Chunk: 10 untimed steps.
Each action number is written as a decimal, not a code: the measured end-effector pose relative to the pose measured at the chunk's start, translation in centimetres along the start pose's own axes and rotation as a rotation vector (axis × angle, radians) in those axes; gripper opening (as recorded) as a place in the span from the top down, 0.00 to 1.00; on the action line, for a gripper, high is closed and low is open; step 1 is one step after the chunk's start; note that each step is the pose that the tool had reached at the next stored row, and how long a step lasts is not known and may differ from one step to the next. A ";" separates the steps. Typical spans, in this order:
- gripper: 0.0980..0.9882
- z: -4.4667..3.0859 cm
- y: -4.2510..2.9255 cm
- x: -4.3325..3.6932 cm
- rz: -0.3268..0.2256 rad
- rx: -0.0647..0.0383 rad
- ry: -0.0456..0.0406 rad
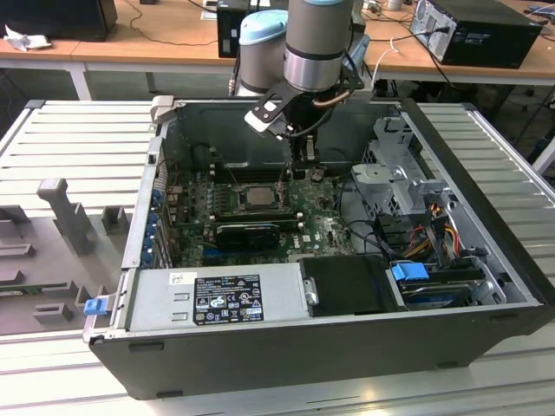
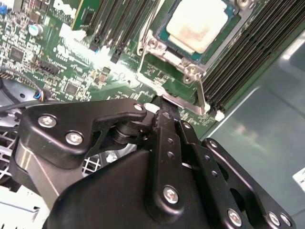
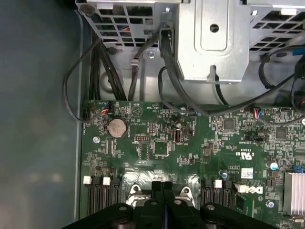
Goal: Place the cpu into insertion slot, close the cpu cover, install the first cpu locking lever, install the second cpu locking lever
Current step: 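Close the cpu cover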
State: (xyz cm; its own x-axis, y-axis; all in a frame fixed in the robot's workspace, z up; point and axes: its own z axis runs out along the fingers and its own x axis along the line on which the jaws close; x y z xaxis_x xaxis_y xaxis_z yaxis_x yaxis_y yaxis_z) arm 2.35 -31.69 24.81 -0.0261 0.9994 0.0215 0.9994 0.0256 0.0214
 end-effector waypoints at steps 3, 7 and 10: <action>0.99 0.00 -0.21 0.01 0.000 0.000 0.0000; 0.99 0.00 -0.41 0.01 0.000 0.000 0.0000; 0.99 -0.01 -0.59 0.02 0.000 0.000 0.0000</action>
State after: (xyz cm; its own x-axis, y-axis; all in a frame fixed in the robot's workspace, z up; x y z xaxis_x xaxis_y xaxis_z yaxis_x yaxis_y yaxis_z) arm 1.76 -31.69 24.81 -0.0262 0.9994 0.0215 0.9994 0.0257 0.0214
